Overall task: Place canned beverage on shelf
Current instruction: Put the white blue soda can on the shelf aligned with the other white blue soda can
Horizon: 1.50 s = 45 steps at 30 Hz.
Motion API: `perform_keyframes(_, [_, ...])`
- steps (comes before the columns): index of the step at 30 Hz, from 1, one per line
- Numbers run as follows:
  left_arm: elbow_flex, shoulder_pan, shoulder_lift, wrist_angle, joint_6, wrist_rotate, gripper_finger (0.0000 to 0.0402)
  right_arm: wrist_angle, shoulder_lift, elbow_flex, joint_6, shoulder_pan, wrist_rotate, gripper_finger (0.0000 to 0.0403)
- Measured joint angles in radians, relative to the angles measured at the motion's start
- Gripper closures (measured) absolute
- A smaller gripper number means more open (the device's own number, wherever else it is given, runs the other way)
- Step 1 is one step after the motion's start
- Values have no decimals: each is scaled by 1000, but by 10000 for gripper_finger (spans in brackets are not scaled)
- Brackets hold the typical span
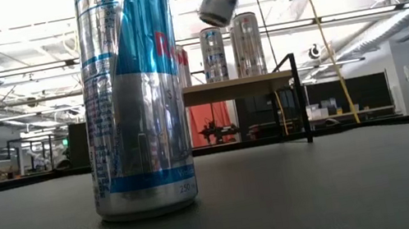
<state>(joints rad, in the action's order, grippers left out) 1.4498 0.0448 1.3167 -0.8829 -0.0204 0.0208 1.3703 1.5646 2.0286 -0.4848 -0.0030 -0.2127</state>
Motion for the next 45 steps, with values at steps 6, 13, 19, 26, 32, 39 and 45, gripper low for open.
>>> perform_keyframes(6, [0,19,0,0,-27,0,8,-81,1,33,100,-81,2,197])
perform_keyframes(13, [0,29,0,-12,-105,0,8,-176,23,33,225,-181,58,197])
perform_keyframes(19, [0,29,0,-53,-102,0,8,-177,58,33,275,-258,84,197])
perform_keyframes(26, [0,28,0,-54,-97,0,8,-169,121,33,322,-305,88,197])
perform_keyframes(32, [0,28,0,-55,-95,0,8,-147,140,33,330,-328,136,197])
perform_keyframes(39, [0,28,0,-55,-95,1,8,-140,144,33,336,-357,135,197])
perform_keyframes(45, [0,28,0,-55,-96,1,8,-96,178,33,343,-355,138,197])
